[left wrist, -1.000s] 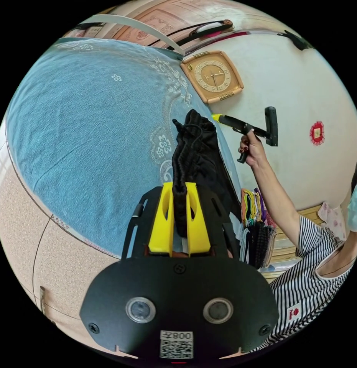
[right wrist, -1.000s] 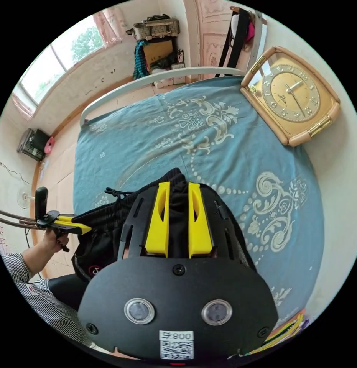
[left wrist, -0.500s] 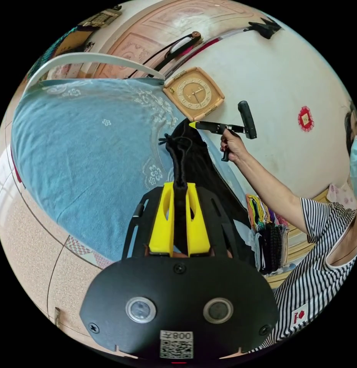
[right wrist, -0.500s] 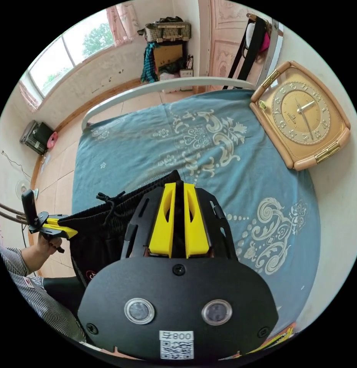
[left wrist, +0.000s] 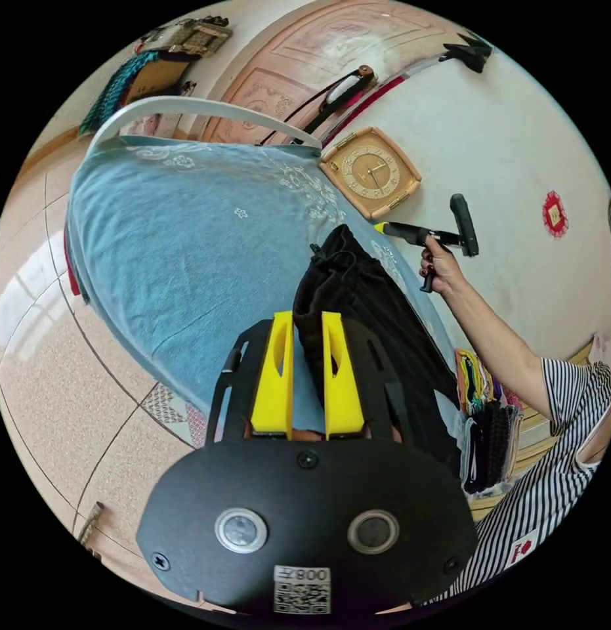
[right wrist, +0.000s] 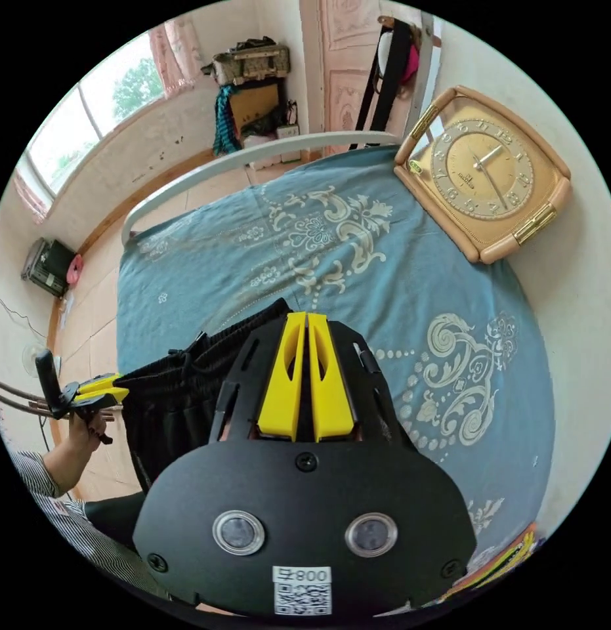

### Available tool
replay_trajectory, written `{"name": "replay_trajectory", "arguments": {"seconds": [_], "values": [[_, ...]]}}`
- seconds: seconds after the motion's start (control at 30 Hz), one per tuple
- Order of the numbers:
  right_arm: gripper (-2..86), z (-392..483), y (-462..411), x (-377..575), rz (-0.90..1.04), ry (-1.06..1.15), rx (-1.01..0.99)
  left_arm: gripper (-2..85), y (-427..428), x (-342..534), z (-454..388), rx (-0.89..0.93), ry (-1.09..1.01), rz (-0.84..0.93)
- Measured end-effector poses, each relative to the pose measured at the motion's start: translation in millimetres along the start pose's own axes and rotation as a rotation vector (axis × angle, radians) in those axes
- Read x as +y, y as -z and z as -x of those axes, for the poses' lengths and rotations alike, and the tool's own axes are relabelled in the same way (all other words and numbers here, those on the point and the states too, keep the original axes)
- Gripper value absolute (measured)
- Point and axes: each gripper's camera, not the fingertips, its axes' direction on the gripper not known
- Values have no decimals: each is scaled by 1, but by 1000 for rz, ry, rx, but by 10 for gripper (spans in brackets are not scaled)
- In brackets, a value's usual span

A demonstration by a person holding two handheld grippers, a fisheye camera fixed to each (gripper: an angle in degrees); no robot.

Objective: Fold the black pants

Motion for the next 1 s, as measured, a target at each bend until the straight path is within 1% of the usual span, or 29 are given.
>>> {"name": "replay_trajectory", "arguments": {"seconds": [0.1, 0.13, 0.23, 0.33, 0.4, 0.47, 0.5, 0.57, 0.67, 0.7, 0.77, 0.83, 0.9, 0.93, 1.0], "values": [[1, 1, 35, 49, -108, 28, -72, 68, 22, 6, -16, -22, -25, -90], [1, 3, 40, 61, -114, 29, -73, 65, 26, 8, -26, -9, -60, -101], [1, 21, 49, 128, -111, 4, -58, 50, 18, 9, -53, -41, -164, -70], [0, 41, 28, 183, 23, -43, -46, 39, 3, 5, -71, -106, -236, -54], [0, 52, 0, 212, 159, -76, -20, 35, -9, -1, -75, -170, -239, -30], [-1, 55, 1, 226, 60, -70, 29, 31, -13, -10, -75, -241, -205, -5], [0, 53, -1, 229, 59, -81, 39, 28, -13, -18, -75, -245, -177, 27], [0, 47, -2, 230, 85, -78, 18, 20, -7, -25, -81, -209, -172, 19], [1, 31, 2, 233, 136, -122, -55, 9, 3, -33, -108, -281, -206, -34], [1, 29, 11, 238, 105, -137, -52, 7, 3, -35, -121, -291, -228, -52], [1, 30, 27, 250, 48, -146, -60, 5, -3, -40, -139, -251, -274, -60], [1, 38, 40, 265, 15, -136, -88, 3, -30, -48, -154, -192, -316, -5], [1, 56, 43, 288, 31, -92, -136, 3, -59, -54, -160, -198, -322, 59], [1, 62, 39, 294, 52, -76, -144, 3, -84, -58, -162, -212, -340, 126], [1, 84, 13, 317, 179, -5, -166, 3, -122, -62, -162, -265, -359, 233]]}}
